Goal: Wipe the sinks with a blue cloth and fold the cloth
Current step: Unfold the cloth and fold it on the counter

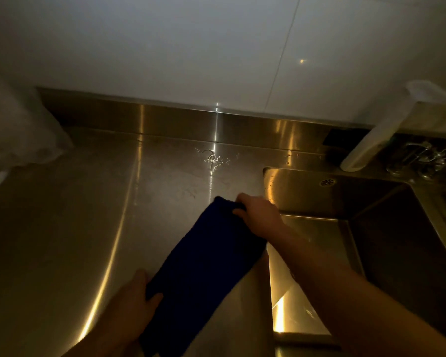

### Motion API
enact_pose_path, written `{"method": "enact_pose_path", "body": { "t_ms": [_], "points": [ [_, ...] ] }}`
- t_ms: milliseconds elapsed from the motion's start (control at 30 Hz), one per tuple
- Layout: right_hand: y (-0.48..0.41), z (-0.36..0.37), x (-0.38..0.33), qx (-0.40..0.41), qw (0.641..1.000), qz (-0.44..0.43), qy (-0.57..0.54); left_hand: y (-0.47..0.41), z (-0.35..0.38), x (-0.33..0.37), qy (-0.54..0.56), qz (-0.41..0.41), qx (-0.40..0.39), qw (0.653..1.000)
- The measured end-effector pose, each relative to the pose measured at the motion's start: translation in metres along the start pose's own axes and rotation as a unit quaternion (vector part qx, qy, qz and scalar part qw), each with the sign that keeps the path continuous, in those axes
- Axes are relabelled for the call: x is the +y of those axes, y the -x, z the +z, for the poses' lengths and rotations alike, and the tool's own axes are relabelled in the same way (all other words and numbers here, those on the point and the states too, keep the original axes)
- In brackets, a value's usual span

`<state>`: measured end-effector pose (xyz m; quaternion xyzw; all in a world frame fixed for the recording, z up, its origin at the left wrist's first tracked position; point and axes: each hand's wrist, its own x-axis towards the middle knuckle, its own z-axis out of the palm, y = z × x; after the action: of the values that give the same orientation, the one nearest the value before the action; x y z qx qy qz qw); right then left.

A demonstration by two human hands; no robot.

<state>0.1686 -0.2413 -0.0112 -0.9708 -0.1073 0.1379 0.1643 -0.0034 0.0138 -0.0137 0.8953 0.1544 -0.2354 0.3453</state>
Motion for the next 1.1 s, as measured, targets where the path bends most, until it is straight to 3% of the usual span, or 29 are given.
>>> {"method": "enact_pose_path", "body": {
  "t_ms": [133, 200, 300, 333, 400, 500, 633, 700, 733, 800, 900, 967, 1100],
  "points": [
    [-0.067, -0.005, -0.051, -0.073, 0.988, -0.121, 0.055, 0.017, 0.014, 0.008, 0.179, -0.084, -0.102, 0.975],
    [-0.075, -0.002, -0.081, -0.044, 0.987, -0.138, 0.074, 0.014, 0.01, 0.011, 0.221, -0.105, -0.109, 0.964],
    [-0.032, 0.008, -0.103, 0.077, 0.994, -0.044, -0.06, 0.014, -0.002, 0.012, 0.233, -0.101, -0.108, 0.961],
    [-0.004, 0.013, -0.099, 0.083, 0.989, 0.008, -0.123, 0.014, -0.005, 0.011, 0.233, -0.095, -0.101, 0.963],
    [0.061, 0.026, -0.084, 0.011, 0.975, 0.11, -0.192, 0.016, -0.006, 0.009, 0.236, -0.087, -0.071, 0.965],
    [0.136, 0.041, -0.068, -0.13, 0.942, 0.226, -0.213, 0.02, 0.003, 0.011, 0.285, -0.093, -0.05, 0.953],
    [0.161, 0.05, -0.083, -0.142, 0.92, 0.276, -0.241, 0.021, 0.014, 0.016, 0.477, -0.176, -0.067, 0.859],
    [0.165, 0.051, -0.088, -0.145, 0.92, 0.278, -0.236, 0.021, 0.021, 0.016, 0.503, -0.207, -0.047, 0.838],
    [0.166, 0.052, -0.09, -0.155, 0.917, 0.282, -0.237, 0.022, 0.025, 0.013, 0.49, -0.205, -0.016, 0.847],
    [0.167, 0.053, -0.094, -0.182, 0.909, 0.293, -0.234, 0.029, 0.029, 0.005, 0.407, -0.121, 0.059, 0.903],
    [0.171, 0.058, -0.096, -0.204, 0.892, 0.313, -0.255, 0.038, 0.028, -0.009, 0.169, 0.026, 0.079, 0.982],
    [0.175, 0.065, -0.095, -0.189, 0.868, 0.339, -0.309, 0.04, 0.025, -0.015, 0.086, 0.05, 0.046, 0.994],
    [0.181, 0.073, -0.097, -0.131, 0.77, 0.428, -0.455, 0.04, 0.024, -0.021, -0.015, 0.128, 0.011, 0.992]
  ]
}}
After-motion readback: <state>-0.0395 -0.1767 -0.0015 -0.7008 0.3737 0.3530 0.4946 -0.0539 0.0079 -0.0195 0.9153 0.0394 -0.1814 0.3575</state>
